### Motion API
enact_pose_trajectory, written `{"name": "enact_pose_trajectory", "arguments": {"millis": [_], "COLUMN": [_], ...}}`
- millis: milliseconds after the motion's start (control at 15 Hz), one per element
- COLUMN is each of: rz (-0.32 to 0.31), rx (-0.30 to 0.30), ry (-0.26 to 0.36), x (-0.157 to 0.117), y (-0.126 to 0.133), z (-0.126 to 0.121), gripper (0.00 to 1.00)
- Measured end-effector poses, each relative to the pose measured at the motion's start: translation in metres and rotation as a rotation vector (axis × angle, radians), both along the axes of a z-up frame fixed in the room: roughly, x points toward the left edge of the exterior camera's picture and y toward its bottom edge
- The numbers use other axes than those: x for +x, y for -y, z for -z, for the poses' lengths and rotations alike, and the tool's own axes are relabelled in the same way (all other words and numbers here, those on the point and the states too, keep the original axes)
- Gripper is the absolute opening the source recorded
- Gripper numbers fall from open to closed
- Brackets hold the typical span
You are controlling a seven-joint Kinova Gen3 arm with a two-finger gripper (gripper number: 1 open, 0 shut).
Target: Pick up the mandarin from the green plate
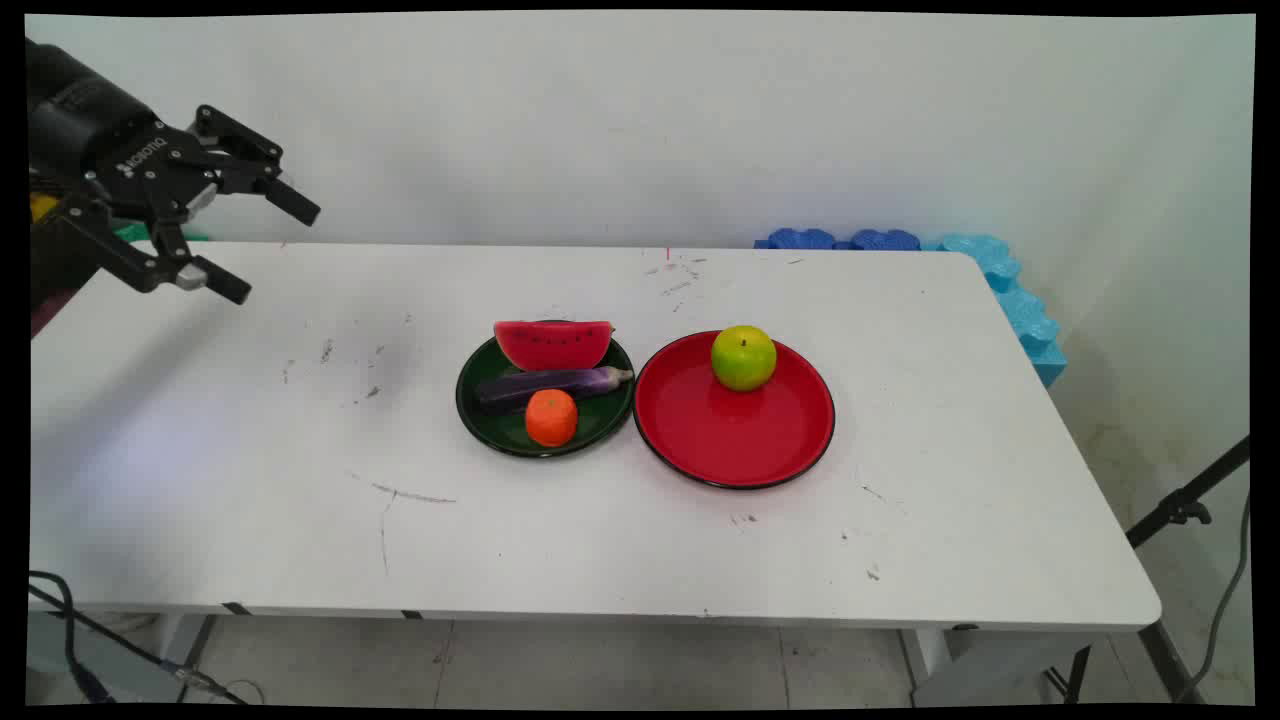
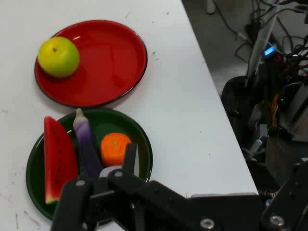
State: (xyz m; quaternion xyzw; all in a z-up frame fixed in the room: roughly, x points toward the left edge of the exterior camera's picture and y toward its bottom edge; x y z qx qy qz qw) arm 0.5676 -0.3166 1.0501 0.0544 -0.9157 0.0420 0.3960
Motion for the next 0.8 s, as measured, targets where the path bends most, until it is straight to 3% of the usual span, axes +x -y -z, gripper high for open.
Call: {"name": "enact_pose_trajectory", "arguments": {"millis": [333,600,800], "rz": [-0.104,-0.233,-0.318], "rx": [0.052,0.093,0.114], "ry": [0.052,0.096,0.125], "x": [-0.026,-0.067,-0.099], "y": [0.012,0.037,0.056], "z": [-0.008,-0.014,-0.005], "gripper": [1.00,1.00,1.00]}}
